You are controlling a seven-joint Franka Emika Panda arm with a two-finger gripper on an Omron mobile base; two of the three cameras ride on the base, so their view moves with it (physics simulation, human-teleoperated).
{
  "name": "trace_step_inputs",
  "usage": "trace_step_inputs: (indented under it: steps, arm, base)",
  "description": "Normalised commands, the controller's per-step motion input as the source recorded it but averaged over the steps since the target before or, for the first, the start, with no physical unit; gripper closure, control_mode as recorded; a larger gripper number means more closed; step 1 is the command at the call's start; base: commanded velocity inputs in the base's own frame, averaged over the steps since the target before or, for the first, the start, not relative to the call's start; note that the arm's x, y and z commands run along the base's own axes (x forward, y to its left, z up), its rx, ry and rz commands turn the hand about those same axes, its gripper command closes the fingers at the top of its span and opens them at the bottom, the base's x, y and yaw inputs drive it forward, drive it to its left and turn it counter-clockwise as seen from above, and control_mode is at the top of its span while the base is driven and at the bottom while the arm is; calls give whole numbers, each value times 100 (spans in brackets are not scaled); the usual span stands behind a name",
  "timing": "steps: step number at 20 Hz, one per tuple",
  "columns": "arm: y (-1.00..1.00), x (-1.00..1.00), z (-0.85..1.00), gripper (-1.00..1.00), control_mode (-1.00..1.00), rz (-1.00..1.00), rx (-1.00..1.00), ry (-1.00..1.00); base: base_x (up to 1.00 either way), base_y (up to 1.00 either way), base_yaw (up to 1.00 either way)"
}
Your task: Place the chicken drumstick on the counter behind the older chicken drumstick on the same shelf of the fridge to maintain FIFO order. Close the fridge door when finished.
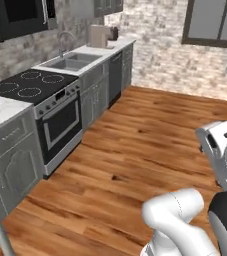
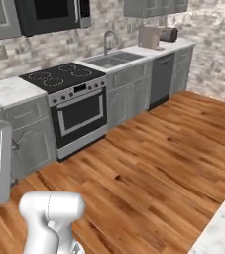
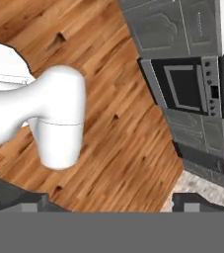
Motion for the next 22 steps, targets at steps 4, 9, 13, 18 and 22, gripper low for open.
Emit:
trace_step_inputs:
  steps: [4, 9, 13, 18, 22]
  arm:
    - [0, 0, 0, -100, 100, 0, 0, 0]
    - [0, 0, 0, -100, 100, 0, 0, 0]
    - [0, 0, 0, -100, 100, 0, 0, 0]
    - [0, 0, 0, -100, 100, 0, 0, 0]
    - [0, 0, 0, -100, 100, 0, 0, 0]
  base:
    - [95, -4, 48]
    - [84, 5, 56]
    - [66, 1, 65]
    - [39, 0, 73]
    - [71, -8, 72]
